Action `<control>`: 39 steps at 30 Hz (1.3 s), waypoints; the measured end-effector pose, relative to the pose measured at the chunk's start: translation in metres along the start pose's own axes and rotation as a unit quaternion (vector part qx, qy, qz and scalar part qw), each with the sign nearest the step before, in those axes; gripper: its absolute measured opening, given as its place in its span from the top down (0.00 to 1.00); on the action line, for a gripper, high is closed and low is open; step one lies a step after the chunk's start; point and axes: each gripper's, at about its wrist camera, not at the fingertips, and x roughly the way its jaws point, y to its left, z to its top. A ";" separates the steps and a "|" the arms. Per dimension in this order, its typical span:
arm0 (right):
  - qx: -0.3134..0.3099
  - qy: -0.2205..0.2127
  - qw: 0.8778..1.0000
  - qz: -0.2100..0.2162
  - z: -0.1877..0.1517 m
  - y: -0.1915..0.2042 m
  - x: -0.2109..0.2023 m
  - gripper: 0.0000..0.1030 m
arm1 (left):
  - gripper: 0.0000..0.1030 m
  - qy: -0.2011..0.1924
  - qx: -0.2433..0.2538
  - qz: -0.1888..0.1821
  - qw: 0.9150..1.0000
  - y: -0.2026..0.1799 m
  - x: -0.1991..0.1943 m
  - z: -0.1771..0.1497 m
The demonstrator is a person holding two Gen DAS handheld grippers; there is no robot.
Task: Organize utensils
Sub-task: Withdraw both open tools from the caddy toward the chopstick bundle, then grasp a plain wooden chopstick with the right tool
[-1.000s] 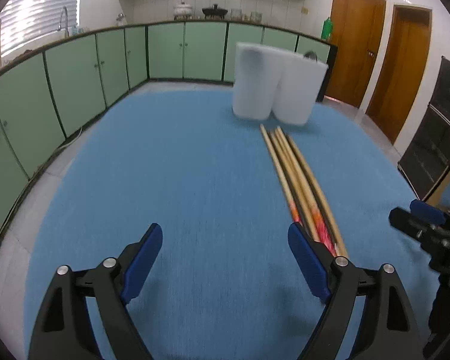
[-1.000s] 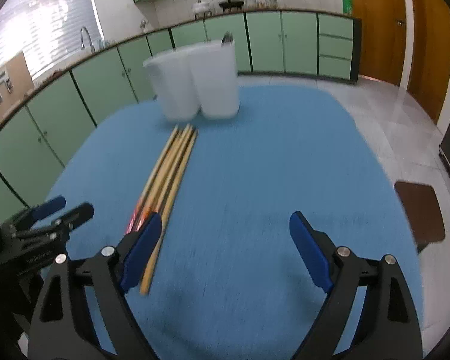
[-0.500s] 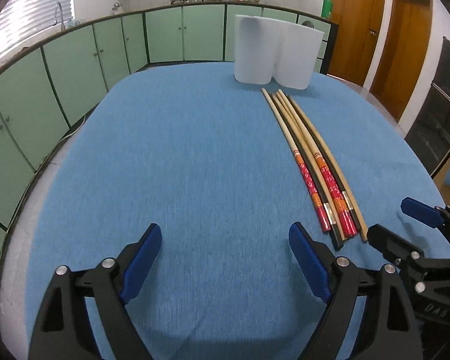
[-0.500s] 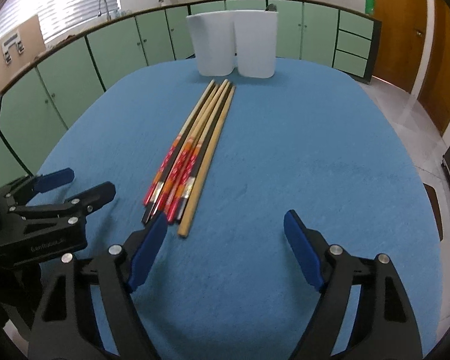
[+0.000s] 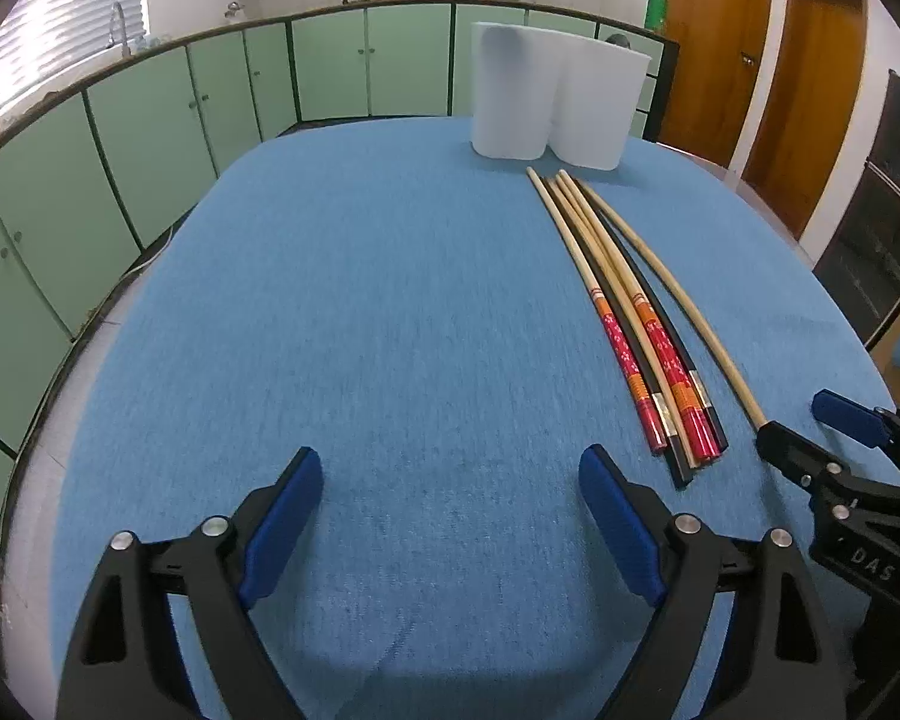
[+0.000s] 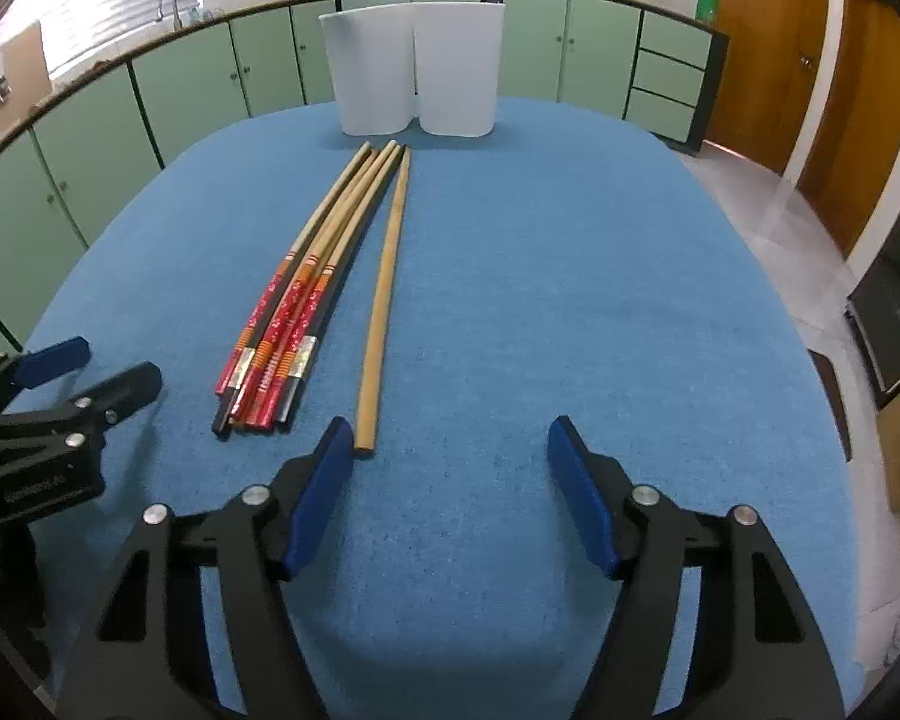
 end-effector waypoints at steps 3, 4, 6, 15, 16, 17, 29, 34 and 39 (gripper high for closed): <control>-0.008 -0.001 1.000 0.020 0.000 0.005 0.001 0.52 | 0.16 0.003 0.003 0.000 1.000 -0.004 0.000 -0.001; -0.013 0.000 1.000 0.018 0.000 0.008 0.003 0.58 | 0.15 0.003 0.004 -0.001 1.000 -0.004 0.000 -0.001; -0.020 -0.002 1.000 0.019 0.002 0.011 0.002 0.71 | 0.15 0.005 0.007 -0.001 1.000 -0.007 0.000 -0.002; -0.004 -0.003 0.999 0.035 0.005 0.003 0.001 0.94 | 0.14 0.013 0.020 -0.009 1.000 -0.020 0.000 -0.004; -0.002 -0.004 0.999 0.033 0.006 -0.001 0.002 0.94 | 0.14 0.013 0.022 -0.012 1.000 -0.022 0.001 -0.004; -0.001 -0.004 1.000 0.031 0.006 -0.004 0.002 0.94 | 0.14 0.013 0.023 -0.014 1.000 -0.023 0.001 -0.003; 0.005 -0.001 0.999 0.035 0.004 -0.013 0.001 0.93 | 0.14 0.015 0.026 -0.012 0.999 -0.037 0.007 0.003; 0.006 -0.001 0.999 0.036 0.005 -0.014 0.002 0.93 | 0.15 0.009 0.022 -0.003 1.000 -0.036 0.008 0.003; 0.005 0.002 0.999 0.036 0.005 -0.015 0.003 0.92 | 0.34 0.000 0.017 -0.005 1.000 -0.033 0.004 0.003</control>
